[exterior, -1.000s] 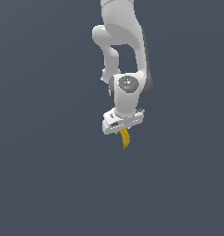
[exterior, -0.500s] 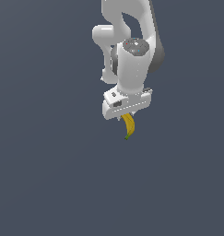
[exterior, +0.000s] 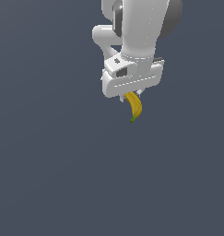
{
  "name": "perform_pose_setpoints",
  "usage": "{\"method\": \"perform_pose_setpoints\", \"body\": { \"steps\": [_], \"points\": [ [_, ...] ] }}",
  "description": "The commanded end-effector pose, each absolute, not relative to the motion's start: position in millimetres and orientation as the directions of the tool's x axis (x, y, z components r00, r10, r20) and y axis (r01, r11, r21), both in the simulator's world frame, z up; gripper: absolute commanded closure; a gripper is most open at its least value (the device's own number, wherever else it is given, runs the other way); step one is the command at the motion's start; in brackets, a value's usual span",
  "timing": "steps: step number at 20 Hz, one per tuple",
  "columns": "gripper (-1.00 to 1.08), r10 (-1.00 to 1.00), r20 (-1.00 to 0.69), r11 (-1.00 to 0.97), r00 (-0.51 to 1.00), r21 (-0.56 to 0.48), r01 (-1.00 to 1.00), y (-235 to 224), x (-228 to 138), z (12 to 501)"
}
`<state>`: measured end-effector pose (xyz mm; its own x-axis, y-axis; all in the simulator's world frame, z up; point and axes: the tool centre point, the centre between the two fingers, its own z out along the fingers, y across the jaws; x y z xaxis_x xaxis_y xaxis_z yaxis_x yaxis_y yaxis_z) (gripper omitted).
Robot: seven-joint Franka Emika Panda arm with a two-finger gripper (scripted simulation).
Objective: Pick up the object and move it to a goal position.
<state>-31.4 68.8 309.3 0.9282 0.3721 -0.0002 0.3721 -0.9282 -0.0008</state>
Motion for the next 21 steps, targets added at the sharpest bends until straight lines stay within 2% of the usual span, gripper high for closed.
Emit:
{"method": "perform_pose_setpoints", "body": {
  "steps": [1, 11, 21],
  "points": [
    [1.08, 0.371, 0.000, -0.928, 0.928, -0.001, 0.371, 70.0, -31.4, 334.3],
    [1.08, 0.370, 0.000, -0.929, 0.929, 0.000, 0.370, 73.4, -28.4, 391.7],
    [1.08, 0.370, 0.000, -0.929, 0.929, 0.000, 0.370, 73.9, -26.8, 397.8]
  ]
}}
